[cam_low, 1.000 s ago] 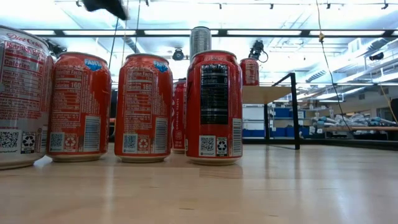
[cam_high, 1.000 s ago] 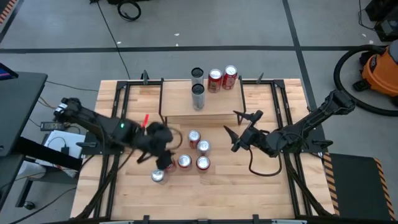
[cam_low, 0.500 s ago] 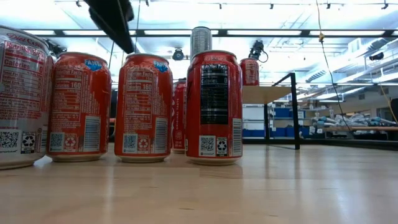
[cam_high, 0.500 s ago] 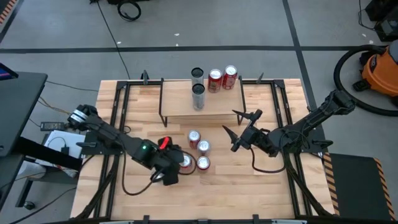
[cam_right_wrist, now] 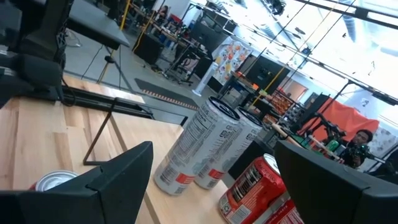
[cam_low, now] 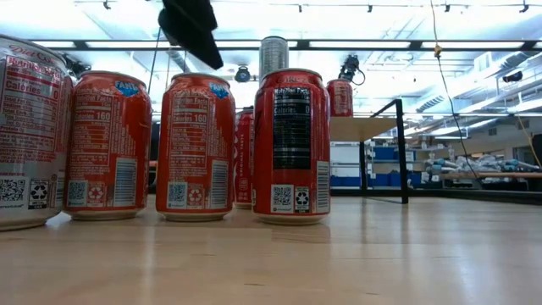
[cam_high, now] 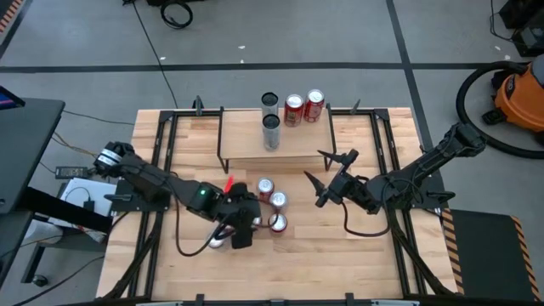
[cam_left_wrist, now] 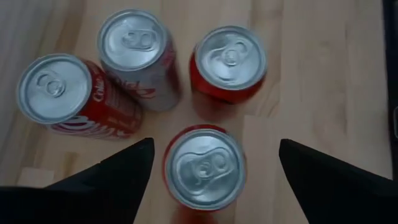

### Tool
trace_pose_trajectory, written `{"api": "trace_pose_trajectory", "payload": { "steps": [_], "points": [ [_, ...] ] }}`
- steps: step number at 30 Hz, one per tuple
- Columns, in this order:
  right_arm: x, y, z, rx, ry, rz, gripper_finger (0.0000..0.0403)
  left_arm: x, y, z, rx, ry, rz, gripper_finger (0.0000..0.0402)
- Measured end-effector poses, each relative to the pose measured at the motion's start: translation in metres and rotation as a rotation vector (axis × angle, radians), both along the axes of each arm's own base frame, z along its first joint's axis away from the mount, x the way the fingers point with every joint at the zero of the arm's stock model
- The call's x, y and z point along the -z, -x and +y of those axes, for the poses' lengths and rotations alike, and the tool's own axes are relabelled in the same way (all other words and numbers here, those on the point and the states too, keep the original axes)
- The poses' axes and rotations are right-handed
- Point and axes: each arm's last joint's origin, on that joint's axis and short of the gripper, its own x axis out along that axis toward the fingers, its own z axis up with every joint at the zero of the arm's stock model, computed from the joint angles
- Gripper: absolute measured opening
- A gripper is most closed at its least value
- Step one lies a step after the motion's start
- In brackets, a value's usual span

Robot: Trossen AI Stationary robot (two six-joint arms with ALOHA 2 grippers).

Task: Place canned beverage on shelf
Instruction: Put the orange soda can on the shelf

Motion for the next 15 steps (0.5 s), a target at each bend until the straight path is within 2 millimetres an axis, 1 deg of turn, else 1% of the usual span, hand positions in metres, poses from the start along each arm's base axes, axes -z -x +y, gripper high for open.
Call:
{"api": "trace_pose_trajectory", "payload": {
  "steps": [5, 11, 15],
  "points": [
    [0.000, -0.001, -0.002, 0.008, -0.001, 0.000, 0.0347, 0.004, -0.006, 0.004, -0.015, 0.009, -0.001, 0.0358],
    [0.000, -0.001, -0.002, 0.004, -0.004, -0.001, 0.0347, 0.020, -0.014, 0.001, 0.014, -0.026, 0.048, 0.0358],
    [0.001, -0.001, -0.002, 0.004, -0.005, -0.001, 0.0347, 0.026, -0.016, 0.000, 0.034, -0.046, 0.067, 0.0358]
  ]
}}
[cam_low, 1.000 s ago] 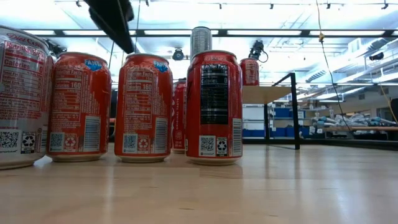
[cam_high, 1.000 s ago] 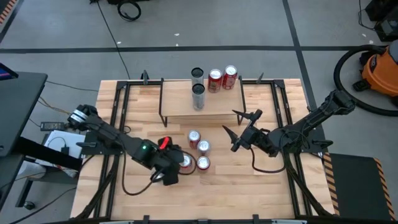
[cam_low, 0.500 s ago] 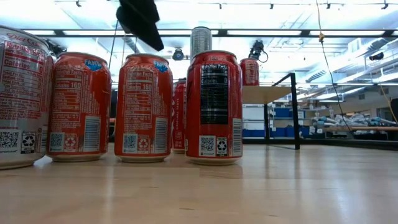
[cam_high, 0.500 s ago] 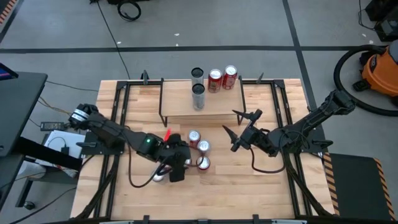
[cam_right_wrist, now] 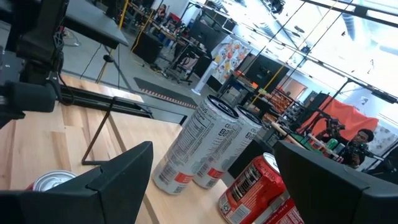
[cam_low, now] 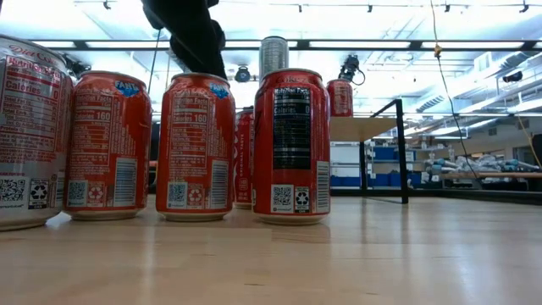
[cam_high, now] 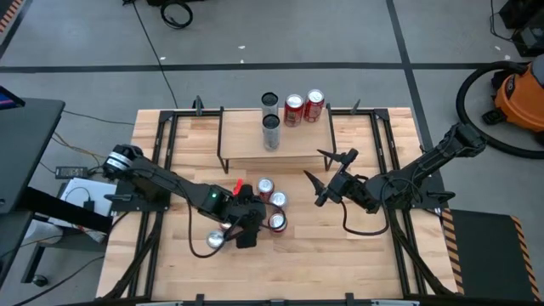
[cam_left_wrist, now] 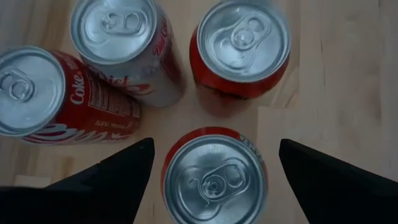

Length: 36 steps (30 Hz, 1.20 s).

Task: Place canned beverage on shelf
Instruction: Put the orange soda can on the shelf

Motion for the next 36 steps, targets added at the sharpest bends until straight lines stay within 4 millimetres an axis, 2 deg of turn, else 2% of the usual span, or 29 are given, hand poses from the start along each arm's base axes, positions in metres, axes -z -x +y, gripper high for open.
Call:
{"api": "trace_pose_trajectory", "payload": {
  "steps": [10, 23, 31, 36],
  "points": [
    [0.000, 0.000, 0.000, -0.001, 0.000, 0.000, 0.0347, 0.007, -0.001, 0.000, 0.001, -0.016, 0.038, 0.0358],
    [0.000, 0.000, 0.000, -0.003, -0.004, -0.002, 0.0347, 0.029, -0.007, -0.004, 0.016, -0.016, 0.128, 0.0351],
    [0.000, 0.000, 0.000, -0.004, -0.004, -0.002, 0.0347, 0.029, -0.006, -0.002, 0.014, -0.019, 0.137, 0.0302],
    [0.000, 0.000, 0.000, -0.004, -0.005, -0.003, 0.0347, 0.018, -0.005, -0.001, 0.044, -0.049, 0.173, 0.0301]
  ]
}}
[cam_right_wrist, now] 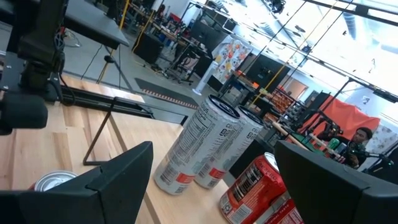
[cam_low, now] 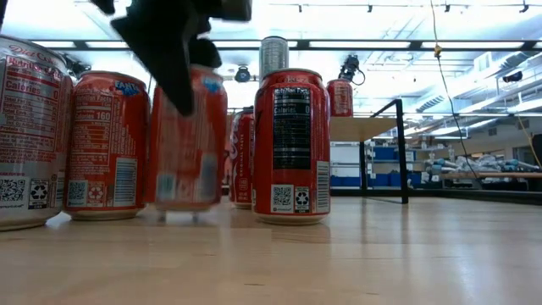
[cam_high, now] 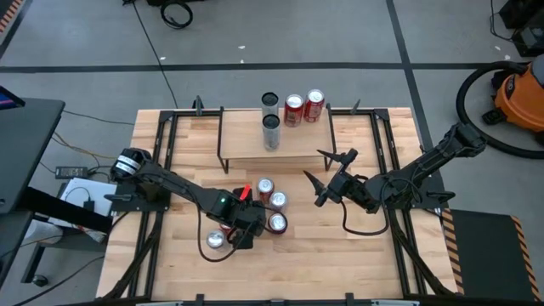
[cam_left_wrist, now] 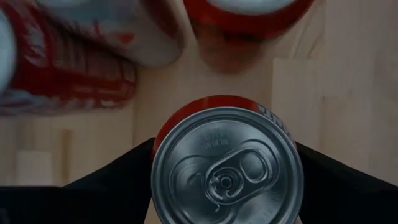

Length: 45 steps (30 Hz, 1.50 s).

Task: Place canned beverage on shelf
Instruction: Put the orange soda can on the shelf

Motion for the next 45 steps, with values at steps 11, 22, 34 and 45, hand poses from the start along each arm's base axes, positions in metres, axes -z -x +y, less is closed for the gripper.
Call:
{"api": "trace_pose_trajectory", "payload": {
  "steps": [11, 22, 34, 45],
  "points": [
    [0.000, 0.000, 0.000, 0.000, 0.000, 0.001, 0.0347, -0.059, -0.003, 0.020, 0.028, -0.078, 0.058, 0.0300],
    [0.004, 0.000, 0.000, 0.000, -0.003, 0.020, 0.0347, -0.117, 0.025, 0.062, -0.052, -0.174, -0.033, 0.0300],
    [0.004, -0.004, -0.007, -0.003, -0.019, 0.009, 0.0347, -0.158, 0.054, 0.142, -0.073, -0.136, -0.153, 0.0309],
    [0.007, -0.004, -0.009, 0.023, -0.010, 0.040, 0.0347, -0.158, 0.069, 0.229, -0.094, -0.120, -0.168, 0.0312]
  ]
}}
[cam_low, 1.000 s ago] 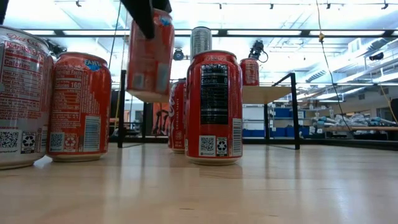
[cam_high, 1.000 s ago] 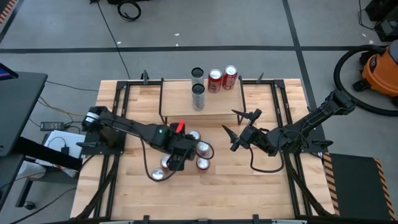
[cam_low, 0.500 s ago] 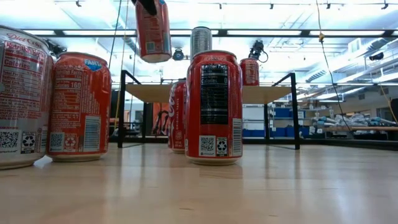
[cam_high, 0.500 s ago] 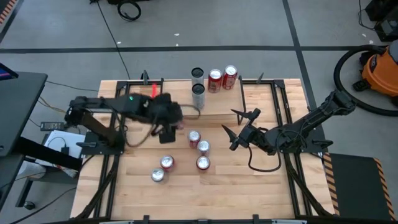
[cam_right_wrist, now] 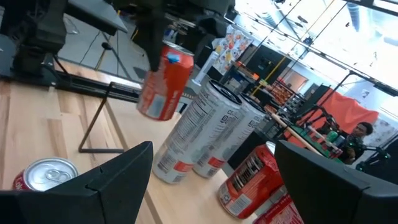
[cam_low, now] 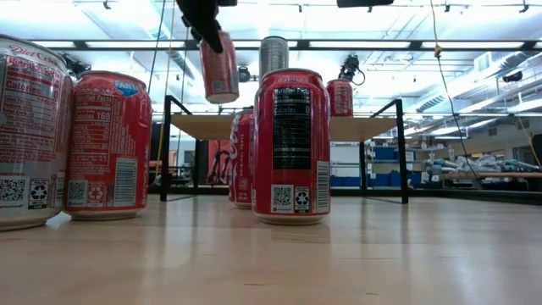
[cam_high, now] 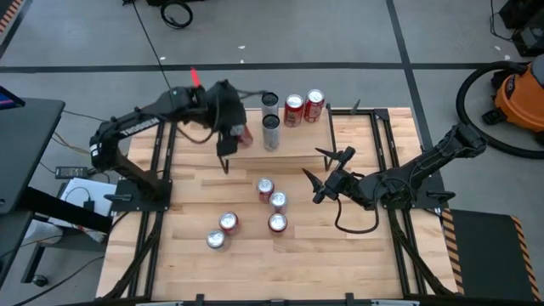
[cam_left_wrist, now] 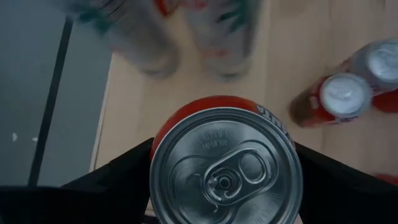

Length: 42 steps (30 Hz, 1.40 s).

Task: Place canned beverage on shelf
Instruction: Put the orange soda can on the shelf

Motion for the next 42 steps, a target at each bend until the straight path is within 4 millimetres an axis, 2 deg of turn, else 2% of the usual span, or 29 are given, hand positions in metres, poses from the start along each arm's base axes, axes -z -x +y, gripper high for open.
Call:
{"api": "trace_pose_trajectory", "payload": {
  "steps": [10, 16, 31, 42],
  "points": [
    [0.000, -0.001, -0.003, 0.013, -0.011, -0.006, 0.0347, 0.008, 0.014, 0.058, -0.025, 0.017, -0.024, 0.0313],
    [0.004, -0.004, -0.010, 0.018, -0.032, 0.000, 0.0347, 0.021, 0.012, 0.078, -0.037, 0.020, 0.020, 0.0313],
    [0.007, -0.005, -0.010, 0.019, -0.043, 0.011, 0.0347, 0.023, 0.019, 0.093, -0.051, -0.006, 0.030, 0.0313],
    [0.007, -0.004, -0.010, 0.018, -0.044, 0.010, 0.0347, 0.026, 0.021, 0.095, -0.062, 0.014, 0.044, 0.0315]
  ]
}}
